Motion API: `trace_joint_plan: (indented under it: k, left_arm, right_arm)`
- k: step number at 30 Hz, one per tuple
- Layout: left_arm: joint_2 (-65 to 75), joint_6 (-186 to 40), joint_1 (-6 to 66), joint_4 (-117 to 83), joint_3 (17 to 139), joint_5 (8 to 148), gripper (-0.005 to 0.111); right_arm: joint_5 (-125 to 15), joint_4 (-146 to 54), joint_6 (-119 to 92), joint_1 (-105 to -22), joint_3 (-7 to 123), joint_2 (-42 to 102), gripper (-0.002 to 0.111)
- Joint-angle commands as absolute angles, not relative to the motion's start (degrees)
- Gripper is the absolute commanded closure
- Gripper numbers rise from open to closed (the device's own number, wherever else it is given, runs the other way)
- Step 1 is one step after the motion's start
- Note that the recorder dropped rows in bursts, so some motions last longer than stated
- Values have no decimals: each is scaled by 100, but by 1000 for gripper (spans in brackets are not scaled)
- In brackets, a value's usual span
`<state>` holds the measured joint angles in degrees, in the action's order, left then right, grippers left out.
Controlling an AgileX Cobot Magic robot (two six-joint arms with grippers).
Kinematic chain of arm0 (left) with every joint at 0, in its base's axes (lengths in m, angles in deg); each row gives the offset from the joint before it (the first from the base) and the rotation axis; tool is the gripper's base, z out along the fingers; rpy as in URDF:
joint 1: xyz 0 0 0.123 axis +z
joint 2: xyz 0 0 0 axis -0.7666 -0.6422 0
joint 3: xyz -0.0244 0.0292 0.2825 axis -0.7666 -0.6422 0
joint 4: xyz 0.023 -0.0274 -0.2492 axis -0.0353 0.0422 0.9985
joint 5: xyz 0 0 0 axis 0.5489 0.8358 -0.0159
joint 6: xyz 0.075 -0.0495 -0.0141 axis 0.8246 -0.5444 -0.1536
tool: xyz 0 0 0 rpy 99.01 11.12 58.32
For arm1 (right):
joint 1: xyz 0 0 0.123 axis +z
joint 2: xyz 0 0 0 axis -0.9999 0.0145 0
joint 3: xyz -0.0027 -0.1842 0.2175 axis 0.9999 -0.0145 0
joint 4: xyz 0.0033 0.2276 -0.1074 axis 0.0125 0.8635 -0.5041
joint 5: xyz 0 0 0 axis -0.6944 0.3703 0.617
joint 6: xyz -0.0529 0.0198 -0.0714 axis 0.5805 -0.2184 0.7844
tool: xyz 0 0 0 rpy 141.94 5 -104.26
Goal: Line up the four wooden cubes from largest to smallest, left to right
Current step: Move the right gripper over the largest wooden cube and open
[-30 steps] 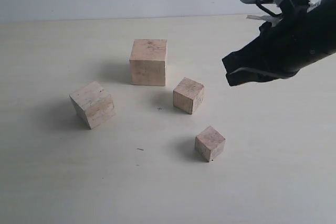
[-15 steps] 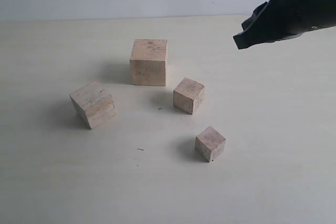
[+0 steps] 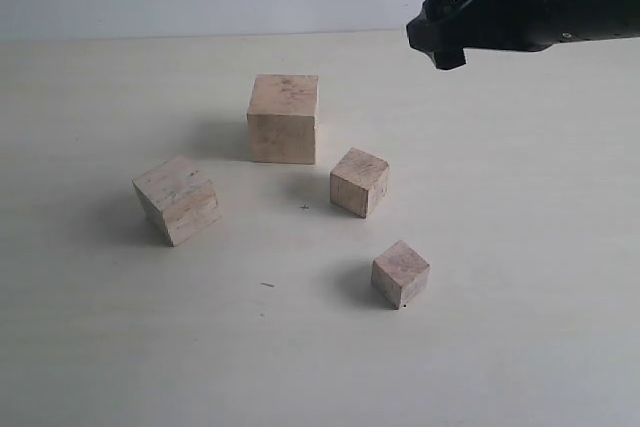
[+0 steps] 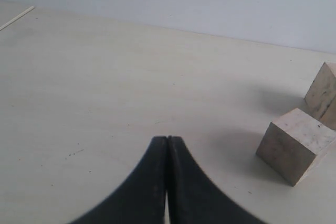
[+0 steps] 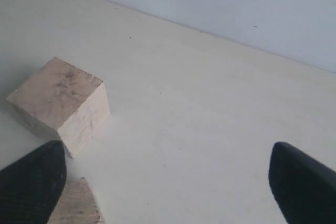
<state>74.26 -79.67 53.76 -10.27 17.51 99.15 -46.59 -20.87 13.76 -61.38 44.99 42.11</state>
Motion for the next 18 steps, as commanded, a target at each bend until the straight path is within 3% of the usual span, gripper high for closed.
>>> trace_joint_plan:
  k: [1, 4, 9, 18]
  left_arm:
    - [7455, -7967, 5336, -1034, 1730, 9867, 107]
    - [7455, -7967, 5336, -1034, 1730, 9867, 107]
    - [7455, -7967, 5336, -1034, 1730, 9867, 107]
    - [7455, -7967, 5336, -1034, 1730, 9867, 107]
  right_arm:
    - [-5123, -2113, 1501, -6117, 4740, 4611, 9]
    - [-4668, -2114, 1588, -6117, 5290, 5220, 9]
    - [-2762, -1640, 2001, -6117, 6843, 6355, 9]
    - [-2623, 285, 2053, -6117, 7659, 6934, 9]
